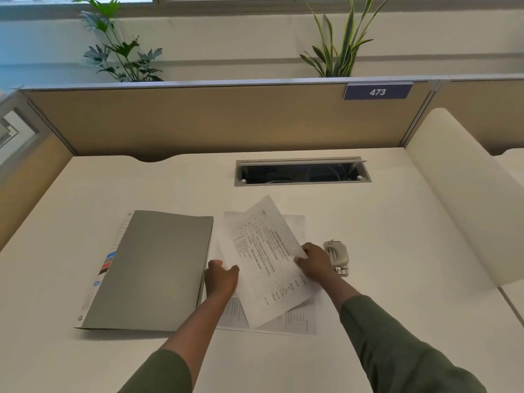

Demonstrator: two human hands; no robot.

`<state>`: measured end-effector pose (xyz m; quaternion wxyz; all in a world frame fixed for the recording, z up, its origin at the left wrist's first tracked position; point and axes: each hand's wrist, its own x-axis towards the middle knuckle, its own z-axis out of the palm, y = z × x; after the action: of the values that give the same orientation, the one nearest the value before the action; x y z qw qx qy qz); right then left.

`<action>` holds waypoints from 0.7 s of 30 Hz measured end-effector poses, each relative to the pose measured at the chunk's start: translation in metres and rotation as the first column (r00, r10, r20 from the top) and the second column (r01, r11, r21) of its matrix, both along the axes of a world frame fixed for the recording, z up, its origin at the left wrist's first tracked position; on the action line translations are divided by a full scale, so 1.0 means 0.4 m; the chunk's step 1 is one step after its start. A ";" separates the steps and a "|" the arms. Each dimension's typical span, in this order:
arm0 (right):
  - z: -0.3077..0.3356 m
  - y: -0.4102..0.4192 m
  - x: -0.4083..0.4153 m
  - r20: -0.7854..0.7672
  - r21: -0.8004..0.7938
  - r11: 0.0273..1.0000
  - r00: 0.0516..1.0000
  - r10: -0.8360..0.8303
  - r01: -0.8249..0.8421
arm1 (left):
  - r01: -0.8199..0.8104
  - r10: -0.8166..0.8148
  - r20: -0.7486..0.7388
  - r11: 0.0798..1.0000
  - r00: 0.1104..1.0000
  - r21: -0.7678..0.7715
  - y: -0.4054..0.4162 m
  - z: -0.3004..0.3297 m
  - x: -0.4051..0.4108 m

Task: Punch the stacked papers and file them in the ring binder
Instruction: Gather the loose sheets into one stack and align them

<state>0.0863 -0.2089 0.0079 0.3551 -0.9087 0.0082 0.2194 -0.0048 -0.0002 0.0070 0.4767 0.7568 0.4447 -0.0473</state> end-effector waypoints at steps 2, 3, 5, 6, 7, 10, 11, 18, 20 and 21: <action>0.004 -0.003 -0.004 -0.055 0.091 0.995 0.998 -0.032 0.037 | -0.027 0.030 0.042 0.997 0.999 -0.066 0.018 -0.001 0.002; 0.004 -0.002 -0.008 -0.100 0.148 0.987 0.994 -0.050 0.064 | -0.047 0.055 0.066 0.991 0.996 -0.126 0.028 0.000 0.002; 0.004 0.005 -0.020 -0.177 0.218 0.970 0.982 -0.070 0.109 | -0.092 0.126 0.109 0.957 0.986 -0.275 0.052 -0.003 0.003; 0.001 0.011 -0.023 -0.188 0.228 0.967 0.980 -0.071 0.114 | -0.099 0.153 0.137 0.937 0.979 -0.334 0.064 -0.005 0.003; -0.003 0.019 -0.026 -0.192 0.232 0.965 0.978 -0.076 0.121 | -0.100 0.175 0.168 0.920 0.970 -0.379 0.074 -0.003 0.000; -0.014 0.041 -0.035 -0.202 0.256 0.956 0.975 -0.094 0.145 | -0.091 0.196 0.224 0.909 0.955 -0.406 0.098 -0.007 -0.010; -0.017 0.046 -0.036 -0.210 0.262 0.953 0.973 -0.095 0.149 | -0.090 0.187 0.227 0.921 0.956 -0.378 0.103 -0.006 -0.012; -0.009 0.090 -0.037 -0.173 0.208 0.956 0.970 -0.170 0.204 | -0.102 0.144 0.253 0.980 0.957 -0.173 0.173 0.007 -0.008; -0.012 0.087 -0.039 -0.052 -0.034 0.982 0.981 -0.185 0.184 | -0.104 0.135 0.250 0.985 0.959 -0.135 0.199 0.011 -0.014; -0.013 0.088 -0.039 -0.009 -0.179 0.967 0.982 -0.186 0.181 | -0.106 0.132 0.250 0.988 0.959 -0.112 0.215 0.014 -0.016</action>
<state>0.0705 -0.1737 0.0025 0.2913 -0.9291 0.1166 0.1958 -0.0110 0.0859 0.0128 0.5687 0.7042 0.4210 0.0583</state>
